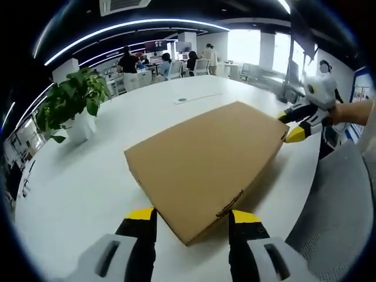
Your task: Operate the shoe box by opening the lid, removing the specified soft item, and placing it in the target area until the item is outside and the box remains undamaged.
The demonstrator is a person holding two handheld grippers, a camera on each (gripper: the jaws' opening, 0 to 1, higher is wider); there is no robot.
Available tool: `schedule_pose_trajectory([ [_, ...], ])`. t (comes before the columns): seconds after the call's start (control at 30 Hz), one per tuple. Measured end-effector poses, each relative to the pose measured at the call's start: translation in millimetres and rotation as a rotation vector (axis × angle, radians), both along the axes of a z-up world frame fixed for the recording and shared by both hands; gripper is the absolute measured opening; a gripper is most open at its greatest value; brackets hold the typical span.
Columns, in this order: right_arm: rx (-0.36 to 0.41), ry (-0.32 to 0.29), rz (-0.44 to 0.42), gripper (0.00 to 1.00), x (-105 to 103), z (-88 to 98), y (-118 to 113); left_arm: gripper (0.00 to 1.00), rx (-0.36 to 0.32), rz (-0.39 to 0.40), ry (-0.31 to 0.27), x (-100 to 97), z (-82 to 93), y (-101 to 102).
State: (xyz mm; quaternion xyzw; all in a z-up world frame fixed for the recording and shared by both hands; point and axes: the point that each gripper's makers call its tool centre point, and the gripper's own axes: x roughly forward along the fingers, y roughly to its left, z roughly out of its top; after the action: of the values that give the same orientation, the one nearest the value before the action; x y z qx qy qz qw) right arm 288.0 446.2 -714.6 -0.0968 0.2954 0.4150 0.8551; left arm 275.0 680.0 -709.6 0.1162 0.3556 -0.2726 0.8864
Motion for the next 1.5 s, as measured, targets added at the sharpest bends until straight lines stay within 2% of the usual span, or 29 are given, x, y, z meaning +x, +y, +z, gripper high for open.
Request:
schedule_pose_trajectory([
  [0.27,0.007,0.008,0.001,0.36,-16.6,0.0,8.9,0.47,-0.025,0.0,0.017,-12.7,-1.4,12.7],
  [0.8,0.004,0.009,0.043,0.34,-38.7,-0.2,33.2,0.47,-0.008,-0.014,0.036,-35.8,3.7,29.6],
  [1.5,0.04,0.011,0.01,0.35,-43.6,7.1,34.4,0.48,0.004,-0.027,0.059,-36.3,6.8,31.8],
])
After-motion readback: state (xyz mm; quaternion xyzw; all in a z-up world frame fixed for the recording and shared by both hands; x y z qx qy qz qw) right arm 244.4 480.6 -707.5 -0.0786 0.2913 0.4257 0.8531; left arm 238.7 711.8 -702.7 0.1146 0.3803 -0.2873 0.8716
